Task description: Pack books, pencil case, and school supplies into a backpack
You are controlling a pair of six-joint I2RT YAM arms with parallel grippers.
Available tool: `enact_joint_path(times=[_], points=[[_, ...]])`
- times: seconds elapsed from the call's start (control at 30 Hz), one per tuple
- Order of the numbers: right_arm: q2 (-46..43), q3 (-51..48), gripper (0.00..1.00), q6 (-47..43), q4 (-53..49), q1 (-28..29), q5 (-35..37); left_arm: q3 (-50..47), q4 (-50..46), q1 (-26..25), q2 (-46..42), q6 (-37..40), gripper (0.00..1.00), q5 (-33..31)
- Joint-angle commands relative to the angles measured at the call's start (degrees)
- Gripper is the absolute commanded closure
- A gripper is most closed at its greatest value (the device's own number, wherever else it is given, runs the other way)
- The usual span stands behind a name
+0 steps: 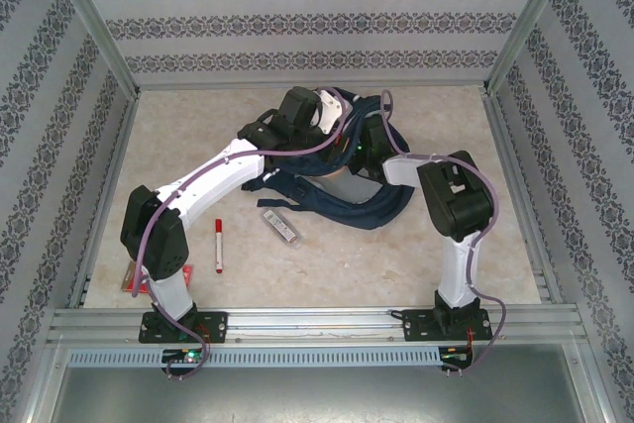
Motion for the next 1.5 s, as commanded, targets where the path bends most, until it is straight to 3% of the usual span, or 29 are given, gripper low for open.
enact_joint_path(times=[0.0, 0.17, 0.27, 0.43, 0.67, 0.9, 1.17, 1.23, 1.33, 1.47], points=[[4.3, 1.9, 1.00, 3.7, 7.9, 2.2, 1.3, 0.5, 10.1, -0.8, -4.4, 0.2, 1.00, 6.9], [4.7, 4.3, 1.00, 5.3, 14.2, 2.3, -1.7, -0.8, 9.8, -0.2, -5.4, 0.5, 1.00, 6.6], [-0.4, 2.8, 0.80, 3.5, 7.8, 1.8, -2.6, -2.7, 11.1, 1.2, -6.6, -1.0, 1.00, 6.2], [-9.5, -3.7, 0.71, 0.1, -0.6, -0.3, -3.7, -4.5, 12.2, 1.8, -7.7, -1.6, 1.00, 5.5], [-14.7, -9.6, 0.68, -3.3, -6.7, -2.3, -4.3, -5.6, 12.5, 1.8, -8.2, -1.9, 1.00, 6.0], [-11.6, -8.6, 0.63, -5.7, -8.2, -2.3, -1.5, -5.6, 12.2, 1.8, -8.4, -1.8, 1.00, 6.3], [-5.7, -4.1, 0.74, -5.7, -6.6, -2.1, -2.8, -5.5, 12.1, 1.8, -8.3, -1.5, 1.00, 6.9], [-4.9, -3.6, 0.78, -5.8, -6.1, -2.0, -2.5, -5.4, 12.1, 1.8, -8.3, -1.3, 1.00, 7.1], [-3.9, -2.7, 0.92, -6.0, -5.2, -1.7, -3.1, -5.4, 12.2, 1.8, -8.0, -1.2, 1.00, 7.4], [-4.0, -1.9, 0.95, -6.4, -4.6, -1.2, -2.8, -5.2, 12.1, 1.8, -7.6, -1.1, 1.00, 7.9]])
